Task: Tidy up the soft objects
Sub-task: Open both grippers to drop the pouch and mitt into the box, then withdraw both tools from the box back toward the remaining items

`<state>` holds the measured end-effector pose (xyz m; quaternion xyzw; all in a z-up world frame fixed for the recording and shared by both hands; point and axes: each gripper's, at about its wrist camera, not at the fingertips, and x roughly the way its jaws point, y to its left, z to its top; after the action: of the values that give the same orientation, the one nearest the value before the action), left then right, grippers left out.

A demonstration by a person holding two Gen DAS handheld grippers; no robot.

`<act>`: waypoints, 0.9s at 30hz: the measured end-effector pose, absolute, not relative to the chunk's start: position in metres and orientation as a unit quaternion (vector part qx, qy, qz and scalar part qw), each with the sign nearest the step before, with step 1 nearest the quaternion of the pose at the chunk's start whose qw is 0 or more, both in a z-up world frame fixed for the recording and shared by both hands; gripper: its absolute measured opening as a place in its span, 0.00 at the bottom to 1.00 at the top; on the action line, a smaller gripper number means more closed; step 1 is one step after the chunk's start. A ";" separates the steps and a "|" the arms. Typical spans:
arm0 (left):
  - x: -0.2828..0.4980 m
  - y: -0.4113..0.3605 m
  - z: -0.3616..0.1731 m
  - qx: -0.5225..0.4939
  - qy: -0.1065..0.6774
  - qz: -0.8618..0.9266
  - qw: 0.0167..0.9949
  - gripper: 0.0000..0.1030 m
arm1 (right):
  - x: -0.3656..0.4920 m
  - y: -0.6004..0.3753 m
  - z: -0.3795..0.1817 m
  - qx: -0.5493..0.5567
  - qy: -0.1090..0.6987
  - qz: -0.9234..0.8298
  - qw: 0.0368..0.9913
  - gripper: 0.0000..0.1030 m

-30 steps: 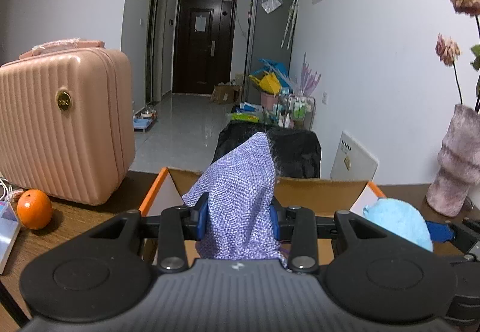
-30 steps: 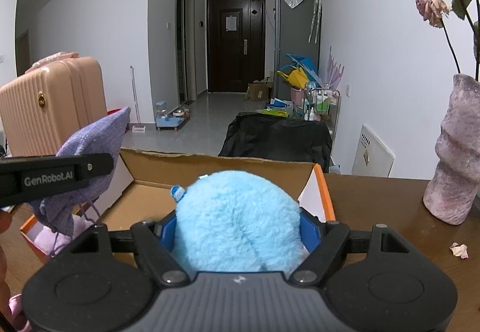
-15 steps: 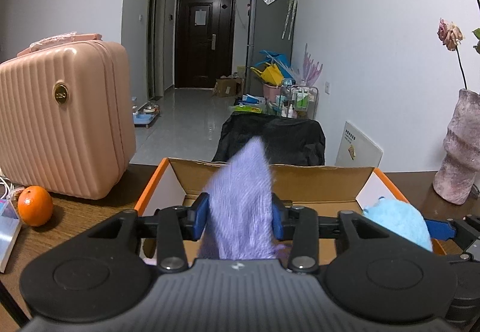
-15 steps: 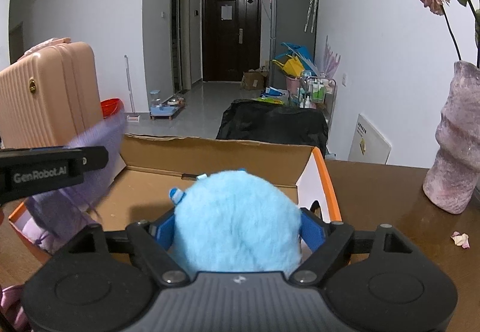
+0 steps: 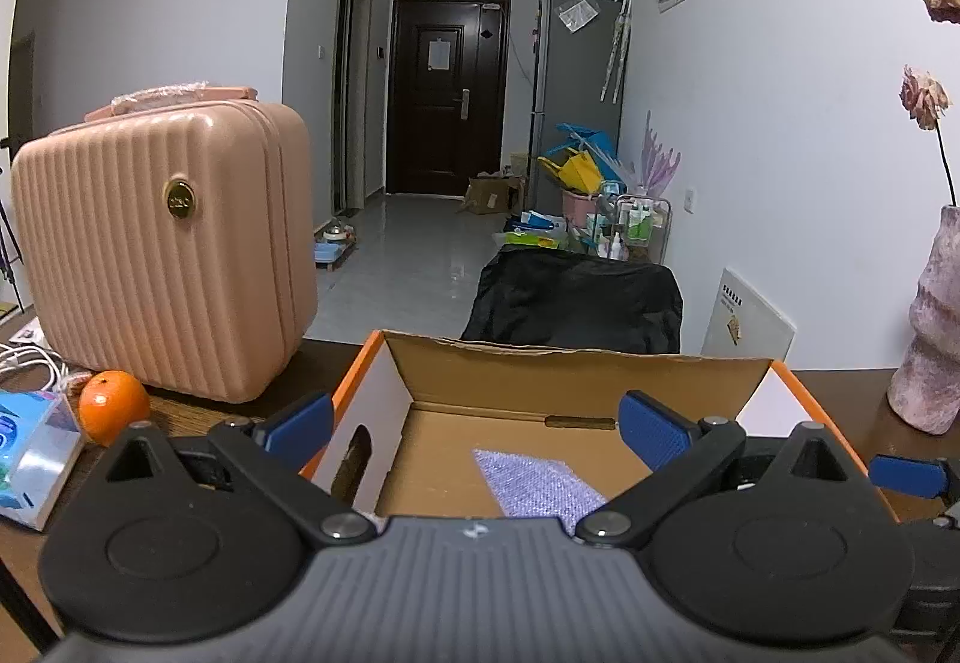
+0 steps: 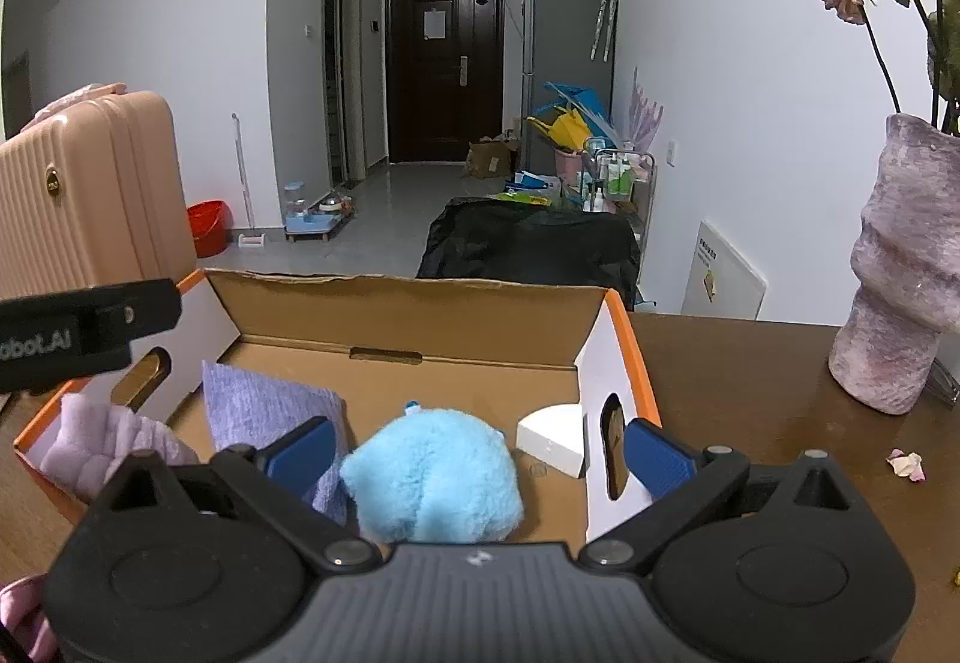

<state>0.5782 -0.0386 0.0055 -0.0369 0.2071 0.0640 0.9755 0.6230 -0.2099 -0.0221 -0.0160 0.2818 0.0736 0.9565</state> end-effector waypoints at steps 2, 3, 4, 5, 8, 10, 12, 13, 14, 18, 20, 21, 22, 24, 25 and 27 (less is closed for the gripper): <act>0.575 -0.039 0.006 -0.034 0.205 0.065 0.976 1.00 | 0.621 -0.210 -0.023 -0.017 0.283 0.072 0.956 1.00; 0.572 -0.040 0.006 -0.034 0.204 0.066 0.976 1.00 | 0.621 -0.210 -0.022 -0.020 0.284 0.072 0.956 1.00; 0.570 -0.040 0.007 -0.034 0.204 0.067 0.976 1.00 | 0.620 -0.210 -0.023 -0.023 0.284 0.071 0.956 1.00; 0.569 -0.041 0.008 -0.034 0.203 0.068 0.976 1.00 | 0.619 -0.209 -0.022 -0.025 0.283 0.070 0.956 1.00; 0.560 -0.040 0.010 -0.036 0.201 0.068 0.977 1.00 | 0.616 -0.208 -0.020 -0.025 0.281 0.068 0.957 1.00; 0.554 -0.037 0.013 -0.037 0.198 0.068 0.977 1.00 | 0.610 -0.208 -0.020 -0.026 0.278 0.070 0.958 1.00; 0.546 -0.036 0.014 -0.039 0.196 0.068 0.977 1.00 | 0.603 -0.208 -0.019 -0.028 0.274 0.070 0.959 1.00; 0.542 -0.035 0.015 -0.040 0.195 0.068 0.978 1.00 | 0.599 -0.208 -0.018 -0.029 0.273 0.070 0.959 1.00; 0.538 -0.034 0.015 -0.041 0.194 0.068 0.978 1.00 | 0.595 -0.209 -0.018 -0.029 0.272 0.071 0.959 1.00; 0.521 -0.032 0.018 -0.041 0.191 0.069 0.978 1.00 | 0.577 -0.211 -0.016 -0.030 0.267 0.072 0.960 1.00; 0.512 -0.031 0.020 -0.042 0.189 0.069 0.979 1.00 | 0.569 -0.212 -0.014 -0.030 0.264 0.072 0.961 1.00; 0.507 -0.030 0.020 -0.043 0.188 0.069 0.979 1.00 | 0.564 -0.213 -0.013 -0.030 0.263 0.072 0.962 1.00; 0.501 -0.030 0.020 -0.043 0.188 0.069 0.979 1.00 | 0.559 -0.215 -0.012 -0.030 0.262 0.071 0.962 1.00; 0.491 -0.030 0.021 -0.042 0.186 0.071 0.979 1.00 | 0.550 -0.217 -0.010 -0.029 0.260 0.071 0.963 1.00; 0.487 -0.029 0.022 -0.042 0.186 0.072 0.979 1.00 | 0.545 -0.219 -0.009 -0.027 0.259 0.071 0.963 1.00; 0.478 -0.027 0.024 -0.044 0.185 0.072 0.979 1.00 | 0.536 -0.221 -0.008 -0.025 0.258 0.069 0.963 1.00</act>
<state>0.4776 -0.0271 0.0242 -0.0436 0.1846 0.0724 0.9792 0.5361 -0.2212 -0.0083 -0.0253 0.2581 0.0689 0.9633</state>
